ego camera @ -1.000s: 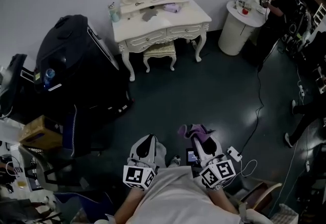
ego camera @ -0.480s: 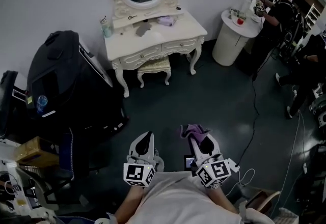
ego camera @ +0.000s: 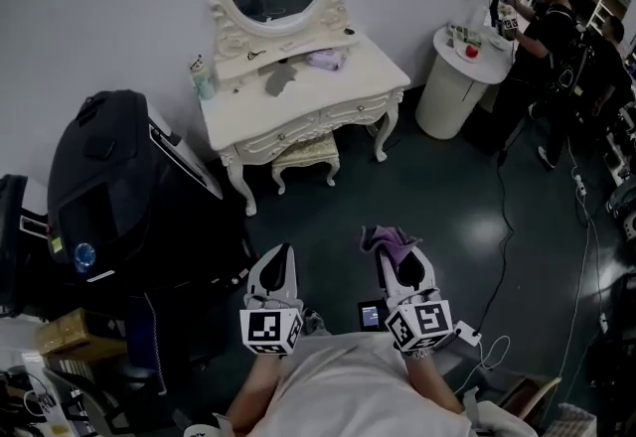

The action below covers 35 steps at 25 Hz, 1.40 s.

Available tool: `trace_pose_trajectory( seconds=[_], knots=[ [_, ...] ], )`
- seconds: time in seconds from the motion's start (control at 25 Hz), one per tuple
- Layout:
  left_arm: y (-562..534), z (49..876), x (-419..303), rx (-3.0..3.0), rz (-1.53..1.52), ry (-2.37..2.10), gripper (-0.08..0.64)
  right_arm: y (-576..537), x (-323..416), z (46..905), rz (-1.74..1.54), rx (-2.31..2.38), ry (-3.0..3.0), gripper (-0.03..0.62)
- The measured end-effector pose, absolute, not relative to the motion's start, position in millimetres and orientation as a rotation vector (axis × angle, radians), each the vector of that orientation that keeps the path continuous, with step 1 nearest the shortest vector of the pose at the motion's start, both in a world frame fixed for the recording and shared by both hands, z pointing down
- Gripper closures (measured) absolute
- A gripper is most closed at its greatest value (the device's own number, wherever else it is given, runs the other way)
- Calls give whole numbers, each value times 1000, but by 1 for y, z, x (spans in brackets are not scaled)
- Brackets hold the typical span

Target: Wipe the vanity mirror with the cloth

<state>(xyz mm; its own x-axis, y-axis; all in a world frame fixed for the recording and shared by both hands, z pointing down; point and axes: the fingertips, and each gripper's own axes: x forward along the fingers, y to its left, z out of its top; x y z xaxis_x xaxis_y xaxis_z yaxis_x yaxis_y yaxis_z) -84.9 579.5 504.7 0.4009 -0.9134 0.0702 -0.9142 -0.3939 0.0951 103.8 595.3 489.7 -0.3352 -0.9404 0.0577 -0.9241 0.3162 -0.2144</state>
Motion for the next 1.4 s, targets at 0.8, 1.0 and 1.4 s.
trace_pose_trajectory(
  seconds=[0.8,1.0,1.4],
  knots=[
    [455,535,-87,2443,108,-1629,557,457,96,517,-462,-1733,2527,437],
    [392,527,-74,2388,81,-1731,557,380,106,513,-465,-1615,2607,437],
    [292,508,-30,2258,-10,-1931,557,258,157,501,-425,-1456,2726,437]
  ],
)
